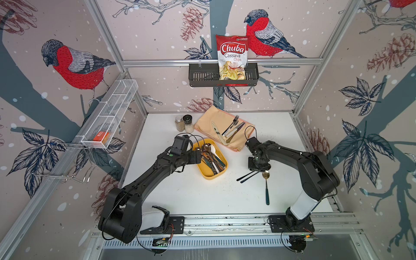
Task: Put the spoon into the storage box
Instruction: Pick up the spoon from the center of the board.
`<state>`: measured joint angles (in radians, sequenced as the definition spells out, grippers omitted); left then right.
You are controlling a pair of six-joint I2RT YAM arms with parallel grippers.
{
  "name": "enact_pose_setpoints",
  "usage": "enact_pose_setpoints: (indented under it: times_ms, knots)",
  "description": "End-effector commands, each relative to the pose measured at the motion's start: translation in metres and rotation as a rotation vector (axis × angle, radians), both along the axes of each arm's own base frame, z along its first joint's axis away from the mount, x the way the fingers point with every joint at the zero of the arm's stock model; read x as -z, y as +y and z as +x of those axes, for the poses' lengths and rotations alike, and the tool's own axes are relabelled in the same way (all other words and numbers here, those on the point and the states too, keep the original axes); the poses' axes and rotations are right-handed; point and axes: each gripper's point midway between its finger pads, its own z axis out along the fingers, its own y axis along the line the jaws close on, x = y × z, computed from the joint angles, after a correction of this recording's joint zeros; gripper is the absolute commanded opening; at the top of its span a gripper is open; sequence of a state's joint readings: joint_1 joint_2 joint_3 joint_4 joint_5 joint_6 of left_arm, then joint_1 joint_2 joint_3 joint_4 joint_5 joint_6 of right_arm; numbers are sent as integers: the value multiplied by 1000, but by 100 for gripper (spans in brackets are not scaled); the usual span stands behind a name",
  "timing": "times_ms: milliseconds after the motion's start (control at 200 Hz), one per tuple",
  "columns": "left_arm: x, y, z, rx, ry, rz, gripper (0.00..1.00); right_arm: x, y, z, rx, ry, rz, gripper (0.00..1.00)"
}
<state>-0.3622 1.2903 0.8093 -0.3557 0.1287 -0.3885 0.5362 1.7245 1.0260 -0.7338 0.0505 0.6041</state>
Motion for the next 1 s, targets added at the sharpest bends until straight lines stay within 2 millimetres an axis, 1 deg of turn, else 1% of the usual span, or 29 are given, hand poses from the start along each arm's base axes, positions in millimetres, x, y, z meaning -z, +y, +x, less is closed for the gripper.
enact_pose_setpoints:
  times_ms: [0,190,315,405,580,670,735,996]
  knots:
    - [2,1,-1,-1,7,9,91,5,0,3,-8,-2,-3,39]
    - [2,2,-2,-7,6,13,91,6,4,10,-24,-3,-5,38]
    - [2,3,-3,-9,8,16,91,9,7,10,-39,14,-1,38]
    - [2,4,-3,-12,8,17,91,13,6,10,-46,30,-16,38]
    - [3,4,-3,-14,10,19,91,17,4,12,-67,50,-48,34]
    - [2,5,-2,-18,8,20,91,17,5,14,-68,51,-55,30]
    - [2,5,-2,-19,7,21,91,19,7,14,-76,52,-56,27]
    - [2,6,-2,-19,9,29,92,21,26,19,-107,41,-46,21]
